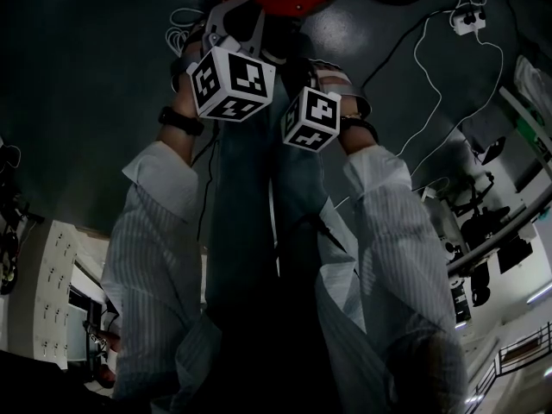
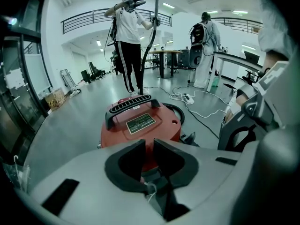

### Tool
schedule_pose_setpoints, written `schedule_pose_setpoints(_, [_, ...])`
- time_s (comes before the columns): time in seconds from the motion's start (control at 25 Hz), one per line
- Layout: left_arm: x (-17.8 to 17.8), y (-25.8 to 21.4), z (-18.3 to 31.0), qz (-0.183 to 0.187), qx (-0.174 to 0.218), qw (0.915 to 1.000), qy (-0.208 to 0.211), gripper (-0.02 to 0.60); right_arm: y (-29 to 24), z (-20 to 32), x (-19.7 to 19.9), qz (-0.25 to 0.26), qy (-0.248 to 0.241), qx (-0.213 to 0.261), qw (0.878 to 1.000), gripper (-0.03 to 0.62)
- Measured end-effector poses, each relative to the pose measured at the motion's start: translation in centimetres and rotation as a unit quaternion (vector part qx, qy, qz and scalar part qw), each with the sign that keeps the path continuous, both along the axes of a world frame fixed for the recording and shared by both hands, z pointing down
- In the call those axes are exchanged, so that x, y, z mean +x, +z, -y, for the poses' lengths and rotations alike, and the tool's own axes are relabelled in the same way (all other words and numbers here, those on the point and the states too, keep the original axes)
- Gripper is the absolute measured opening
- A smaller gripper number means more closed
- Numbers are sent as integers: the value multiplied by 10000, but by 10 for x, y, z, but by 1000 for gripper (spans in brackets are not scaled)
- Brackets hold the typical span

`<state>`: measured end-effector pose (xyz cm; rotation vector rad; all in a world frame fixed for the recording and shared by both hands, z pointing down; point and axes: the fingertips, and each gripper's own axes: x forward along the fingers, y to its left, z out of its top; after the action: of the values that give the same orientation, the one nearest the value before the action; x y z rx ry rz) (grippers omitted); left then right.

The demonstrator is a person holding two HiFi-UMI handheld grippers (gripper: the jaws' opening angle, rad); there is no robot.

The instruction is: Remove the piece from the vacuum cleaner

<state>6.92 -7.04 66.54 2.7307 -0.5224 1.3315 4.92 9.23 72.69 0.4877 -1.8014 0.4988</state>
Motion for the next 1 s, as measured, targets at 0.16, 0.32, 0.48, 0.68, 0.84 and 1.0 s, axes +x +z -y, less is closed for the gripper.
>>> schedule_pose_setpoints(0.16, [1, 3, 0, 12, 41, 10000, 46, 44, 2, -1, -1, 29, -54, 20, 10000, 44])
schedule_pose_setpoints(0.32, [2, 4, -1, 17, 24, 10000, 51, 44, 3, -4, -1, 26, -222, 38, 9997, 44])
schedule_pose_setpoints(0.48, [4, 5, -3, -2, 11, 10000, 46, 44, 3, -8, 0, 26, -376, 20, 9993, 46])
schedule_pose_setpoints(0.68, [3, 4, -3, 21, 45, 10000, -10, 44, 3, -11, -5, 99, -405, -109, 9991, 46])
schedule_pose_setpoints(0.84, [0, 2, -1, -16, 63, 9999, -83, 44, -3, -42, -29, 315, -868, -297, 9953, 23])
schedule_pose_setpoints(1.0, [-6, -2, 3, -75, 45, 9990, -431, 43, -18, -57, -42, 589, -148, -570, 9965, 23])
